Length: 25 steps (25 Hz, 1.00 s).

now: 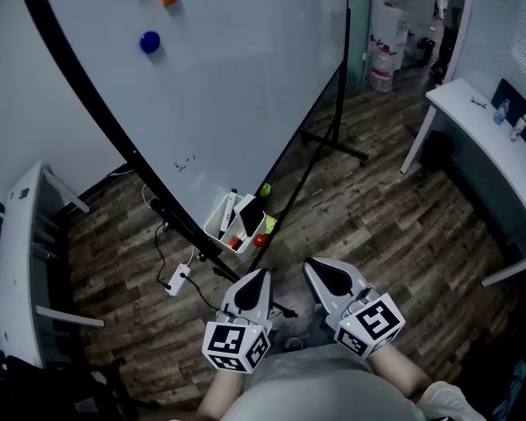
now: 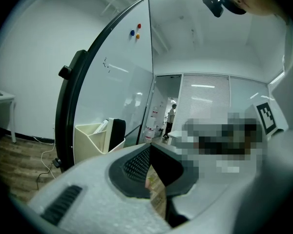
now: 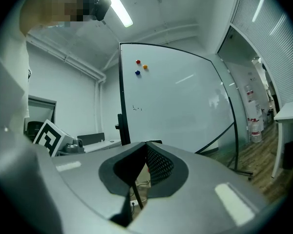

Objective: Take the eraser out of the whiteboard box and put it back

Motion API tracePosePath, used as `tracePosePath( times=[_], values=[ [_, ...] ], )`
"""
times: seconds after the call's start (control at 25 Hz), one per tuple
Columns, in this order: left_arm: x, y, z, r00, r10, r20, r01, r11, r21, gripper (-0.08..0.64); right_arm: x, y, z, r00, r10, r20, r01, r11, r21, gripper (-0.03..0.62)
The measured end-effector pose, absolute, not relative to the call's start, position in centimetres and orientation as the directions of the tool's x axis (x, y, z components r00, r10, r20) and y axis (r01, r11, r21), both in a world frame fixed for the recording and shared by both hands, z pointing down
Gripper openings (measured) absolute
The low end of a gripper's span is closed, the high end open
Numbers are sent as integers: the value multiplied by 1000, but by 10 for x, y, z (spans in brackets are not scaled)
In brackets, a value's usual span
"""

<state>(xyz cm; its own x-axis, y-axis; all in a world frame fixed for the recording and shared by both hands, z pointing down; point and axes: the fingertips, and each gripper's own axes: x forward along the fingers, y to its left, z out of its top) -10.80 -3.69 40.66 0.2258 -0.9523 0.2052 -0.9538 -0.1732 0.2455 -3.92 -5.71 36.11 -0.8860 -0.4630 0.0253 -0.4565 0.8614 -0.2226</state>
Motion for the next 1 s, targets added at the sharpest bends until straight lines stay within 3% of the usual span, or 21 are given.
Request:
tracePosePath(
  times=[1.0],
  values=[
    [-137,-96,405,-152,-967,206,-949,201,243,2,-82,-144,361,-996,-76,54,-83,985,-153,2]
  ],
)
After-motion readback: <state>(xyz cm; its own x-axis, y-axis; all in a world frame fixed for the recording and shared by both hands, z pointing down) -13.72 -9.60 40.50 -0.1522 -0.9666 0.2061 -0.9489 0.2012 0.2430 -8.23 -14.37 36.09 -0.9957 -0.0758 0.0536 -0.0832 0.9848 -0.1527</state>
